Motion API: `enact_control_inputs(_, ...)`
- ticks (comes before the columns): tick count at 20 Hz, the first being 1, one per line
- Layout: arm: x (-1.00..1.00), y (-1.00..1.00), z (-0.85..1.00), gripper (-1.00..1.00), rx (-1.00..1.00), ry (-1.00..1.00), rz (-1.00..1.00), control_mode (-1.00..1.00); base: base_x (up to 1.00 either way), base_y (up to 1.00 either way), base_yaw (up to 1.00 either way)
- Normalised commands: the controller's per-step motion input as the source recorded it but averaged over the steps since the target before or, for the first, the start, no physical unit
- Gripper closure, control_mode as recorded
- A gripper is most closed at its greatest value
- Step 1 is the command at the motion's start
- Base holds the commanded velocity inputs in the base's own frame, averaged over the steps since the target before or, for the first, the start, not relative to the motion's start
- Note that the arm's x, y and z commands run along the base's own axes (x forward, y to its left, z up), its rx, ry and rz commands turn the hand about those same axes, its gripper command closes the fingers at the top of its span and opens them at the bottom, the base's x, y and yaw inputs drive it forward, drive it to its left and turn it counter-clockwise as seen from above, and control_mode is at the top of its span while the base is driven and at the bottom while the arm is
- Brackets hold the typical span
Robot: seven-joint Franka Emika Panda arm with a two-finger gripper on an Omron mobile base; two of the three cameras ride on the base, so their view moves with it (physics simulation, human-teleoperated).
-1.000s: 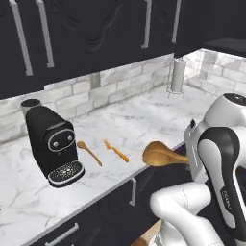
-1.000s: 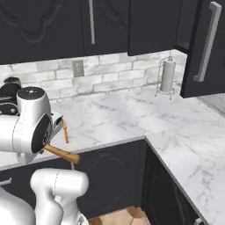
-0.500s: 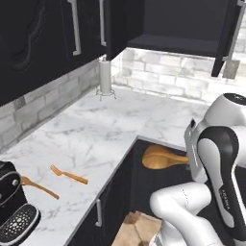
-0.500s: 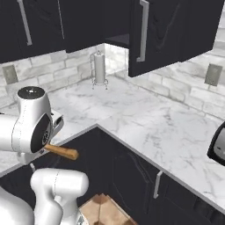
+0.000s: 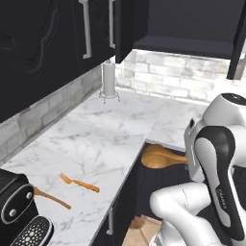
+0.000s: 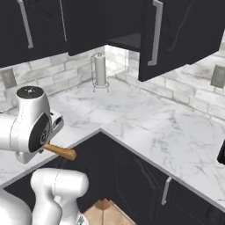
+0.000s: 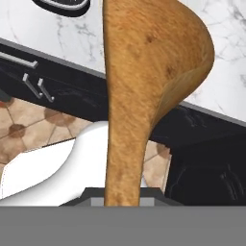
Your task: Organize the utensils by type. Pick up the wooden spoons from the counter and place them in the open cabinet. Then pick up the metallic utensils from the counter and place them in the open drawer.
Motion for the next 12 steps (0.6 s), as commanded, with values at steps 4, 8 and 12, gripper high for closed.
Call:
enact_control_inputs(4,0.00,0.00,0.00,1.00,0.00,0.00,0.00,1.00,0.44,0.12,-0.03)
enact_control_inputs(8,0.00,0.00,0.00,1.00,0.00,0.00,0.00,1.00,0.36,-0.01,-0.30)
enact_control_inputs(12,0.00,0.00,0.00,1.00,0.00,0.00,0.00,1.00,0.33,0.00,-0.40)
